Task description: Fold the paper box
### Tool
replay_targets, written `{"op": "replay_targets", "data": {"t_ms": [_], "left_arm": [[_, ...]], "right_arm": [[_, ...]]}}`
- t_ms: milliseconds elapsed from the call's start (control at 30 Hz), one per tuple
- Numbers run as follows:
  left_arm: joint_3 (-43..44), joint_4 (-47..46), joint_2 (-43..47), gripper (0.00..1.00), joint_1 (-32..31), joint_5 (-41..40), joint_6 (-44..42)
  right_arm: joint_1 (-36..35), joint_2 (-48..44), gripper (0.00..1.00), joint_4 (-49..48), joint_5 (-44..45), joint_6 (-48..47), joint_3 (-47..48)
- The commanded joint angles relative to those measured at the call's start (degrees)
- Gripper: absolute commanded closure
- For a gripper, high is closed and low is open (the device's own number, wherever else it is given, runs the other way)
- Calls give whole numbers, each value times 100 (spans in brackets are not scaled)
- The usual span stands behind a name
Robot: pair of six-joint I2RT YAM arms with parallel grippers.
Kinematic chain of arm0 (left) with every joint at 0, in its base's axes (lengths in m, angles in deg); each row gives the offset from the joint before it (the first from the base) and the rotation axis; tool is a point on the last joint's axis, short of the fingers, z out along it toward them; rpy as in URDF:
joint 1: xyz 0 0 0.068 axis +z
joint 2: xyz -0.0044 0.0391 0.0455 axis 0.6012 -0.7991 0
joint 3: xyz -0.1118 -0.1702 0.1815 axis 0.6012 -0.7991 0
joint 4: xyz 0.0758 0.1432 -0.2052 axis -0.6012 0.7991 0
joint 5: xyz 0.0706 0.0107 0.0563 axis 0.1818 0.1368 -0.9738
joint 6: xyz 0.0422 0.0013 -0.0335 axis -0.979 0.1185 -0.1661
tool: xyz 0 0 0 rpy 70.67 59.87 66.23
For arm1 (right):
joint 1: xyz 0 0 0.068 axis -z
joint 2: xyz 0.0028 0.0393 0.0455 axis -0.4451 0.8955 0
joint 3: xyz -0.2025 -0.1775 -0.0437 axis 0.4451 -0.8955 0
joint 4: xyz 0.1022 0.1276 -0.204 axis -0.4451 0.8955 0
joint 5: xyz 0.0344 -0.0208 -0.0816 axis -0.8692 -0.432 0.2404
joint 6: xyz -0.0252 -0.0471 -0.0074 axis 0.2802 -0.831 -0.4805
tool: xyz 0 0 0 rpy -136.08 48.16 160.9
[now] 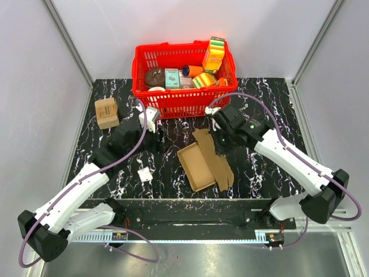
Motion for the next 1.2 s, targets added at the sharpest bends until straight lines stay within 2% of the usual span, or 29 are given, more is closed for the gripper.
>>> {"op": "replay_targets", "data": {"t_ms": [0,67,167,300,400,500,667,800,1167], "left_arm": [[-119,750,157,26,35,-743,489],[-171,972,131,18,35,-1225,769],[-408,1297,174,12,35,-1840,1612],[-1014,1324,516,9,35,-2203,3121],[-1480,1516,841,7,26,-2352,3931],[-1954,1605,1140,7,18,-2458,4311],[-2140,1685,888,8,-9,-2572,4480],[-2210,1676,606,13,-114,-2564,4488],[-2790,1387,552,19,-299,-2722,4849]], "right_arm": [[134,398,100,370,-170,-1634,705],[160,584,100,537,-126,-2039,977],[195,778,100,494,85,-2224,1224],[239,839,100,266,-73,-2312,1278],[248,866,100,195,-73,-2339,1190],[248,796,100,55,-230,-2356,988],[283,638,100,-226,-468,-2374,654],[292,690,100,-218,-565,-2523,618],[301,760,100,-209,-539,-2514,653]]}}
